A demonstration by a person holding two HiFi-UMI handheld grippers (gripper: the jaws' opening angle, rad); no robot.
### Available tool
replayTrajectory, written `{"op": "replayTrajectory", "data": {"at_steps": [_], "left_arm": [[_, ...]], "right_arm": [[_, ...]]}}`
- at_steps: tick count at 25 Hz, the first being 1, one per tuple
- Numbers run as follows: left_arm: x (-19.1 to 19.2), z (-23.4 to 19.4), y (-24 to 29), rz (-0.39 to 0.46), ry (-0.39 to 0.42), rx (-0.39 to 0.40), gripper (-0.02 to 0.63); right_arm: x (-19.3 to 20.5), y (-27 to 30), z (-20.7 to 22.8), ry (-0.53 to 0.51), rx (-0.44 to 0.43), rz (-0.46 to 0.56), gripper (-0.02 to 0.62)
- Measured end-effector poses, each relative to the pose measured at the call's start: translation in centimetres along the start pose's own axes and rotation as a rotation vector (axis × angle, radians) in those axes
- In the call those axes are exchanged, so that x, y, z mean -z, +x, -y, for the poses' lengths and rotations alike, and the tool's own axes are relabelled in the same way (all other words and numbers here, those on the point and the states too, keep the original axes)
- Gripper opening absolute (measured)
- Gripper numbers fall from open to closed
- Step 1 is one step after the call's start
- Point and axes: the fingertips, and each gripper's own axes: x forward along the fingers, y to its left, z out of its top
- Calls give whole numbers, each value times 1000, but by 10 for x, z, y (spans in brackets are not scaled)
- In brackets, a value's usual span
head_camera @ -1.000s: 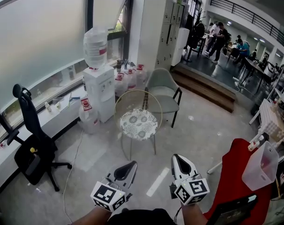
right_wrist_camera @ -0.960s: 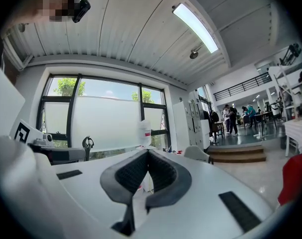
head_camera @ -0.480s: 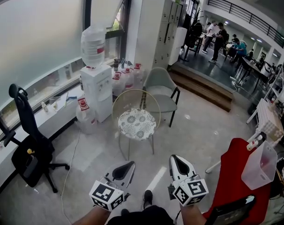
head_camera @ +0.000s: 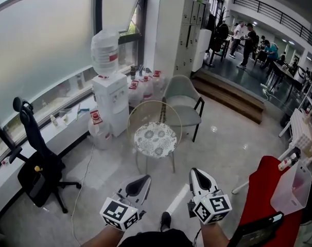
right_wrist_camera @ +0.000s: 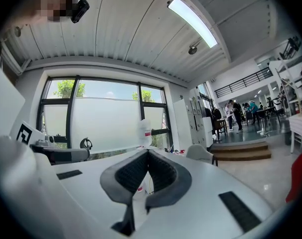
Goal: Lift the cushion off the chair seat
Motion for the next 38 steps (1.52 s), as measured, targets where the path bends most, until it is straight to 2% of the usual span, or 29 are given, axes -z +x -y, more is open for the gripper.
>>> {"op": "replayTrajectory", "data": {"at_steps": [13,24,31,38], "left_arm": [[-1,-28,60,-21,1,-36,8],[-4,-44,111,-46,20,-63,8],[-11,-55,138,-47,25,-126,8],[-8,-49,171,-79,29,-128,8]], "right_arm": [[-1,58,47,22,-32,-23,10],[-11,99,86,42,-51,7,10],[-17,119,111,61,-70,15,11],[-24,130,144,75,-83,29,11]]}}
